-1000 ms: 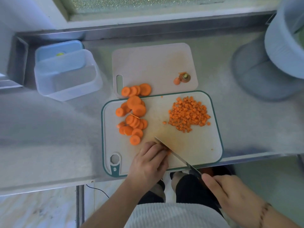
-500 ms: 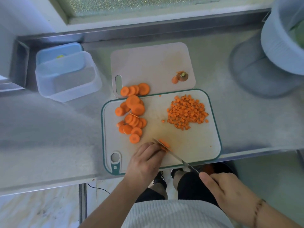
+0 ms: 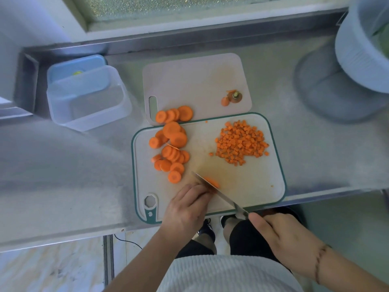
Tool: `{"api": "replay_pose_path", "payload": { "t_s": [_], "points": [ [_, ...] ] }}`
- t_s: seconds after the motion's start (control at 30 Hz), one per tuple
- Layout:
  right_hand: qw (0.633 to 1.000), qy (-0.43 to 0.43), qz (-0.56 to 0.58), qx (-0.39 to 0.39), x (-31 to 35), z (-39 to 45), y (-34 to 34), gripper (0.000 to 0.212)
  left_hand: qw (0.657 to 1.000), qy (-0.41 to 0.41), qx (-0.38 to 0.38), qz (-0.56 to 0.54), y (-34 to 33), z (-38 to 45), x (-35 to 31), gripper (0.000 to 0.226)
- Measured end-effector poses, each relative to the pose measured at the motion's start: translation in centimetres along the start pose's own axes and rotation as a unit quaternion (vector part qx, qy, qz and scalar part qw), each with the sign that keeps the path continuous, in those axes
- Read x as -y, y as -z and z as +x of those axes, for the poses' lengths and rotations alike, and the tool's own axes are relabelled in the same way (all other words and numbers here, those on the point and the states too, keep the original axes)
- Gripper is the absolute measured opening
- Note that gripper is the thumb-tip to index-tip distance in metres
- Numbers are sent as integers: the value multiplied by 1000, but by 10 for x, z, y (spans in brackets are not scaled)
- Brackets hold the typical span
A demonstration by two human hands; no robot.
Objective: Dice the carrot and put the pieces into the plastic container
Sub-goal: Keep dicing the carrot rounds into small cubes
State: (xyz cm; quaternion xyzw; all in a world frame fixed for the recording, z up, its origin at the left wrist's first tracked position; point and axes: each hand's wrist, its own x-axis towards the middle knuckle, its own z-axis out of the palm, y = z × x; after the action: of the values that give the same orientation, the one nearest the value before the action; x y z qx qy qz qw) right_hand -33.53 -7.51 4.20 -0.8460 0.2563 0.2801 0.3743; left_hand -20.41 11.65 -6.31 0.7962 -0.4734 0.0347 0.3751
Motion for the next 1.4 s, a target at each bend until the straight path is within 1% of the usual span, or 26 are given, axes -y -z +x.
{"api": "replay_pose_path", "payload": {
  "t_s": [0.2,0.37,0.57,0.7,0.73,0.77,0.83,0.87,0.9,0.93,0.97,1.03,1.1,1.13,1.17,1.23,1.33,1.4],
  "points": [
    [999,-40,-10,28,-6,-18,2,61,1000,7,-5,-9,-2,-4,3,9],
    [998,-39,-17,46,7,-3,-4,64,1000,5,-18,-16,-1,-1,2,13],
    [1000,2,17,10,12,7,-2,60,999,11,-28,-37,1,2,1,20],
    [999,17,-7,-33,-3,-7,9,72,998,-3,-14,-60,11,-1,4,24],
    [999,16,-24,-40,-7,-9,13,74,996,12,-24,-79,18,-3,5,25],
    [998,12,-50,-40,-10,-11,18,74,993,44,-46,-97,28,-2,5,27],
    [988,7,-149,-36,-13,-14,26,73,980,124,-109,-114,49,7,5,30],
    [978,13,-203,-42,-13,-14,30,76,974,149,-134,-110,60,16,4,31],
    [966,23,-255,-43,-14,-15,32,82,972,157,-141,-100,68,28,5,29],
    [953,33,-299,-39,-14,-15,34,86,976,150,-123,-96,75,43,5,25],
    [944,40,-326,-33,-14,-15,35,87,982,135,-80,-102,80,57,5,19],
    [936,48,-349,-10,-10,-14,36,76,987,87,61,-123,83,82,2,14],
    [931,51,-360,6,-4,-13,37,62,973,26,202,-105,75,96,-2,22],
    [931,50,-361,11,-2,-13,37,58,964,1,251,-88,68,99,-5,24],
    [933,52,-357,10,-1,-14,36,57,956,-18,282,-76,61,100,-7,24],
    [933,63,-354,-5,-5,-13,33,64,948,-44,305,-73,50,101,-8,21],
    [925,75,-372,-37,-16,-15,30,93,947,-53,305,-84,41,98,-7,16],
    [926,73,-368,-44,-23,-14,29,103,947,-58,304,-90,37,98,-7,16]
  ]
}}
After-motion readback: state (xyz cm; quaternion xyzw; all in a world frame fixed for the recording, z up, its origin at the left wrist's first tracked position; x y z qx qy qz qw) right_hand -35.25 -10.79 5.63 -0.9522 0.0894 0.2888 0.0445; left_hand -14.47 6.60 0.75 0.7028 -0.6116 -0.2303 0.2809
